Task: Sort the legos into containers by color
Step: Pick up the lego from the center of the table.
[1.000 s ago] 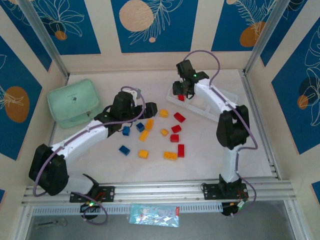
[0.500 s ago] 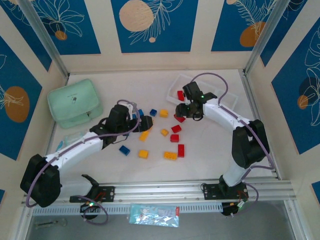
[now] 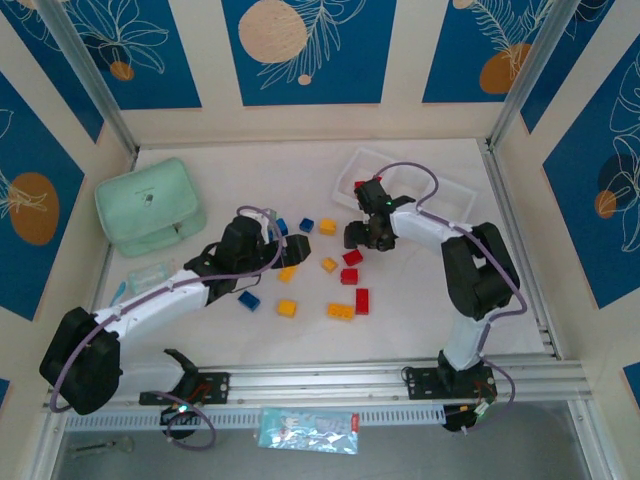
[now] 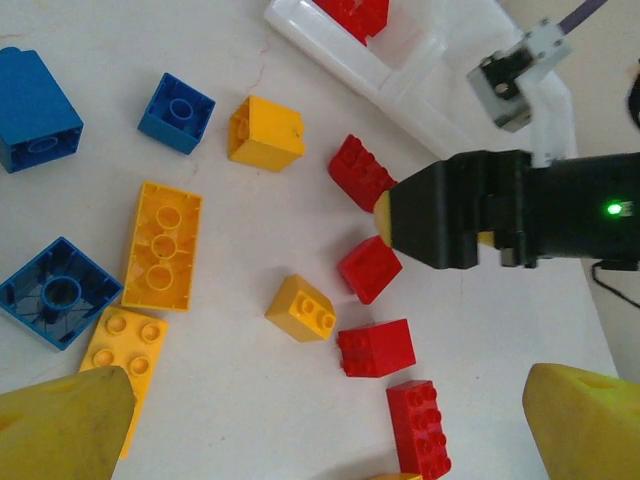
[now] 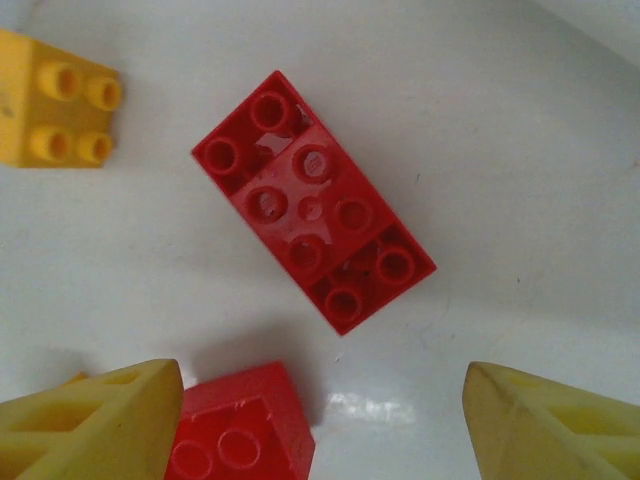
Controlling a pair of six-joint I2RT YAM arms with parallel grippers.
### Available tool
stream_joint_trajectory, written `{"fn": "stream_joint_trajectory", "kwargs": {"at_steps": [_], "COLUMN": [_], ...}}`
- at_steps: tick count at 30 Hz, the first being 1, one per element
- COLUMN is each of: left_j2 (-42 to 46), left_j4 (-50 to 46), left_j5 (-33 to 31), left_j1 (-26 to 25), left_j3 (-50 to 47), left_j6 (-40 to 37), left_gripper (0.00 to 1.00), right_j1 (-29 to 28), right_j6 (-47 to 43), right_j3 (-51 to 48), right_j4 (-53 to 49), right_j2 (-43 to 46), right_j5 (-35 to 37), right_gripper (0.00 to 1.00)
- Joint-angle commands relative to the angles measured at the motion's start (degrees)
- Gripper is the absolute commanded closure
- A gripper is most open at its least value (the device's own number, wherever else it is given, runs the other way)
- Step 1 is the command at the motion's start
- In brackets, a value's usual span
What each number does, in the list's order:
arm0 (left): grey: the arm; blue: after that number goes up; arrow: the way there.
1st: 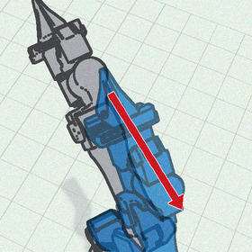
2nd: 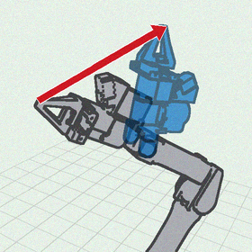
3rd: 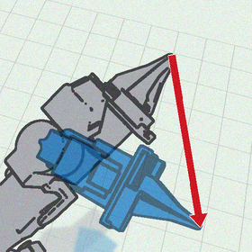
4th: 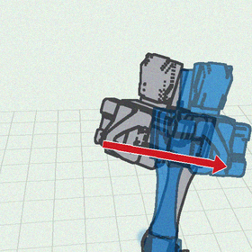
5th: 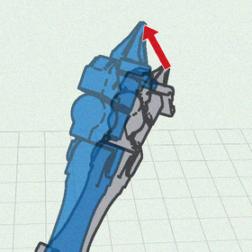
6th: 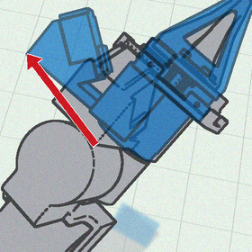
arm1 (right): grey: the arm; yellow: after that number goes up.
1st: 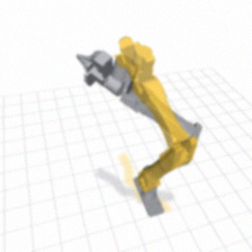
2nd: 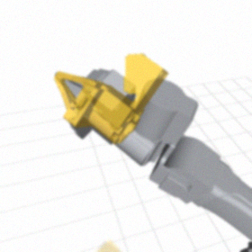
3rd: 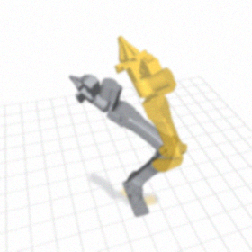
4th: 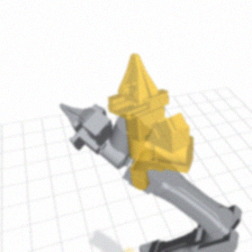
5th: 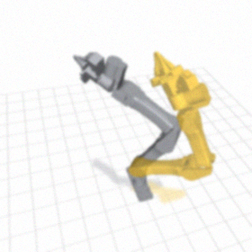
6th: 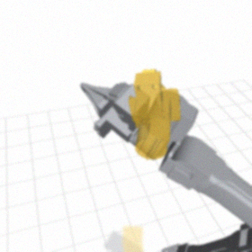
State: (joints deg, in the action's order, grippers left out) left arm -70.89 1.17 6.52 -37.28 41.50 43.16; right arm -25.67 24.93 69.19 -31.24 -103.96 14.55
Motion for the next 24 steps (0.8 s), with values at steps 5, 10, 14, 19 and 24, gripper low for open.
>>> {"fn": "stream_joint_trajectory", "kwargs": {"at_steps": [5, 10, 14, 19, 24], "left_j2": [-0.58, -0.56, -0.23, -0.16, -0.20], "left_j4": [1.38, 0.62, -0.20, -1.06, -1.19], "left_j5": [-1.95, -2.34, -2.57, -3.28, -2.79], "left_j1": [-0.56, -0.58, -0.60, -0.56, -0.58], "left_j3": [0.05, 0.60, 1.11, 1.56, 2.51], "left_j6": [0.54, 0.09, -0.24, -0.65, -0.53], "left_gripper": [0.01, 0.01, 0.01, 0.01, 0.01], "right_j1": [0.83, 0.89, 0.71, -0.05, -1.07], "right_j6": [-3.28, -4.75, -5.94, -7.96, -8.45], "right_j3": [3.76, 6.28, 6.93, 7.92, 8.62], "right_j4": [2.25, 1.78, 1.81, 1.85, 0.73], "right_j2": [-3.44, -6.28, -7.58, -8.93, -9.12], "right_j5": [-1.00, 0.73, 2.03, 2.73, 4.54], "right_gripper": [0.24, 0.28, 0.34, 0.42, 0.56]}}
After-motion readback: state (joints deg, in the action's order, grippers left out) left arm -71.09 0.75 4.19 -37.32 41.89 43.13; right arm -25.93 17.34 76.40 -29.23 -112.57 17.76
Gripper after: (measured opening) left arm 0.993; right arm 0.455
